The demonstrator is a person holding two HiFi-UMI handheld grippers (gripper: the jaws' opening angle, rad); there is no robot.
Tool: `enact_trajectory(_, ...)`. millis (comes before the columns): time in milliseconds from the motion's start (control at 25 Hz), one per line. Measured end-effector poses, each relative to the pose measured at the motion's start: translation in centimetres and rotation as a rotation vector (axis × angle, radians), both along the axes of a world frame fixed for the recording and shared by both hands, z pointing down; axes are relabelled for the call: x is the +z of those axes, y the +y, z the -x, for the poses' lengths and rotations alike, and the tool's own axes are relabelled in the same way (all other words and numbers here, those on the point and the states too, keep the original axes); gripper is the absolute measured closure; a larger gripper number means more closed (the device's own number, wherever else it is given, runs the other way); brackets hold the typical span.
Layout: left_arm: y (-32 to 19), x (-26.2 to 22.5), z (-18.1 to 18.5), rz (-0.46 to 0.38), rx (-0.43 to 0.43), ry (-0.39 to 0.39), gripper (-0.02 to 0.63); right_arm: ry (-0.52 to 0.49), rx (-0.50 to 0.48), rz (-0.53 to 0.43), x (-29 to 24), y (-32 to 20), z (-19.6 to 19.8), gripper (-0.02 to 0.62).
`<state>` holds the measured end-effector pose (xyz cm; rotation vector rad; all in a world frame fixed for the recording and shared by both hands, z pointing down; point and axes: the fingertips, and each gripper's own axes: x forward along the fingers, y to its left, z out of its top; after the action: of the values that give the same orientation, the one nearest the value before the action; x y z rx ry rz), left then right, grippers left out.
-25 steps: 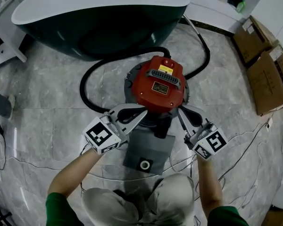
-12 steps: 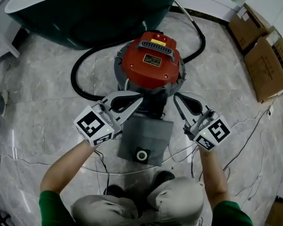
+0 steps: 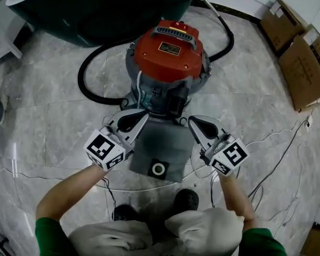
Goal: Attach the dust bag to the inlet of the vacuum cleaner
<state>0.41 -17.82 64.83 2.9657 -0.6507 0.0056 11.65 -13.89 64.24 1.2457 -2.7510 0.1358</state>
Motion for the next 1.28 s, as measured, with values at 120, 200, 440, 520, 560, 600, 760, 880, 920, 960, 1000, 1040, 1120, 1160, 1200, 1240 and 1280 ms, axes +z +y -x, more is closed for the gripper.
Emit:
enact_trajectory(120,0.9,1.8,0.3,0.006,0.003,-0.039,0.602,0.001,-0.006,0.012,2.1,0.8,-0.1,0.588)
enact_trajectory(200,1.8,3.2,0.1,0.006,0.022,-0.069,0.603,0.003,-0.011,0.022,3.7,1.3,0.0,0.587)
enact_trajectory(440,5.5,8.9,-0.7,0.046,0.100,-0.162,0.603,0.022,-0.037,0.086,9.5,3.7,1.1,0.588)
enact_trajectory(520,6.9,10.9,-0.9,0.069,0.124,-0.187,0.603,0.026,-0.041,0.109,11.3,4.7,1.5,0.588)
enact_trajectory(560,7.6,11.9,-0.9,0.077,0.140,-0.201,0.603,0.032,-0.046,0.121,12.2,5.2,1.8,0.586)
enact_trajectory(600,8.4,12.7,-0.9,0.078,0.158,-0.218,0.602,0.040,-0.056,0.132,13.1,5.8,2.1,0.586)
enact_trajectory(760,10.9,15.3,-0.7,0.061,0.223,-0.271,0.603,0.081,-0.102,0.164,16.3,8.3,3.6,0.586)
enact_trajectory(880,12.0,16.9,-0.3,0.060,0.245,-0.297,0.602,0.091,-0.128,0.186,18.3,9.9,4.6,0.586)
enact_trajectory(920,12.3,17.5,-0.2,0.063,0.248,-0.304,0.601,0.093,-0.136,0.186,18.9,10.2,4.8,0.586)
enact_trajectory(960,12.6,18.1,0.0,0.066,0.252,-0.312,0.603,0.100,-0.147,0.184,19.4,10.6,5.0,0.586)
enact_trajectory(1000,13.0,18.7,0.1,0.071,0.257,-0.320,0.603,0.112,-0.158,0.186,20.0,11.0,5.2,0.586)
enact_trajectory(1040,13.5,19.3,0.2,0.078,0.265,-0.330,0.602,0.128,-0.170,0.194,20.6,11.4,5.3,0.586)
enact_trajectory(1120,14.5,20.6,0.4,0.092,0.286,-0.351,0.601,0.170,-0.202,0.204,21.8,12.5,5.7,0.584)
enact_trajectory(1160,15.1,21.1,0.5,0.094,0.300,-0.363,0.603,0.191,-0.221,0.205,22.4,13.0,6.0,0.584)
enact_trajectory(1200,15.7,21.7,0.6,0.092,0.318,-0.377,0.602,0.210,-0.239,0.211,23.0,13.5,6.3,0.584)
enact_trajectory(1240,16.2,22.1,0.6,0.088,0.337,-0.389,0.602,0.229,-0.259,0.219,23.6,14.1,6.6,0.584)
enact_trajectory(1280,16.7,22.6,0.6,0.084,0.355,-0.401,0.602,0.250,-0.283,0.227,24.3,14.7,6.9,0.584)
